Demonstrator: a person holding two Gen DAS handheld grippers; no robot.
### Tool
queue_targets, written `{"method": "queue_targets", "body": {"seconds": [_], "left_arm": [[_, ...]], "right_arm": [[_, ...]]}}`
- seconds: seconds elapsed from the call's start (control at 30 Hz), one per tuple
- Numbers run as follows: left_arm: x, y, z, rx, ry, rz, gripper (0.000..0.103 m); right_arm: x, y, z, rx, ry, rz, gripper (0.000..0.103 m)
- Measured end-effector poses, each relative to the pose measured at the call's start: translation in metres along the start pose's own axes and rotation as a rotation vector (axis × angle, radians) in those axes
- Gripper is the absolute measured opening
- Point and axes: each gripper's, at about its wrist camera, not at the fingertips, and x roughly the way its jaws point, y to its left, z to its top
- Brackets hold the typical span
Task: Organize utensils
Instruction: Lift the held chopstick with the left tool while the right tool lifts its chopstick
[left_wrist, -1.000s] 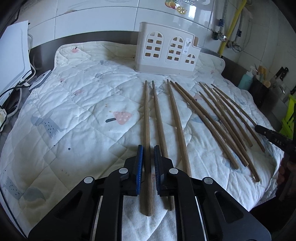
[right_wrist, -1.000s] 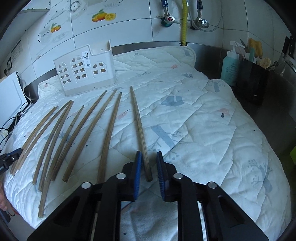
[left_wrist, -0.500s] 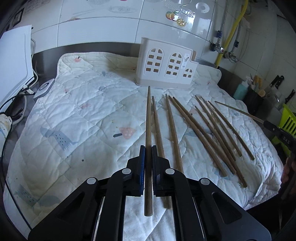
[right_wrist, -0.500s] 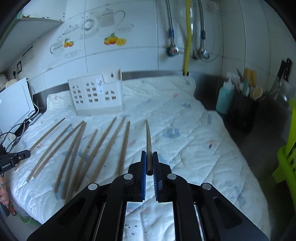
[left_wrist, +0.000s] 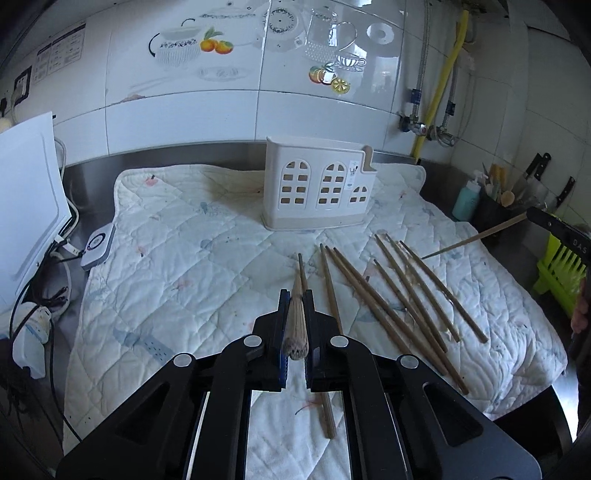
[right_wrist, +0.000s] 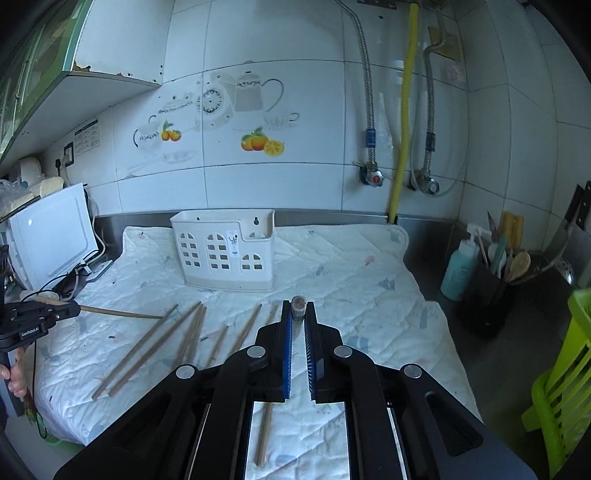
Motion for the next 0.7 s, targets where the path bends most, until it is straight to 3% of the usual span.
{"method": "queue_targets", "body": {"seconds": [0.33, 0.7], "left_arm": [[-0.002, 0.005, 0.029, -0.013, -0.042, -0.018, 0.004], [-0.002, -0.002, 0.091, 0.032, -0.102, -0.060, 0.004]], "right_arm": [[0.008, 0.001, 0.044, -0.044, -0.007, 0.074, 0.007], [0.038, 0.005, 0.156, -0.061, -0.055, 0.176, 0.007]]}}
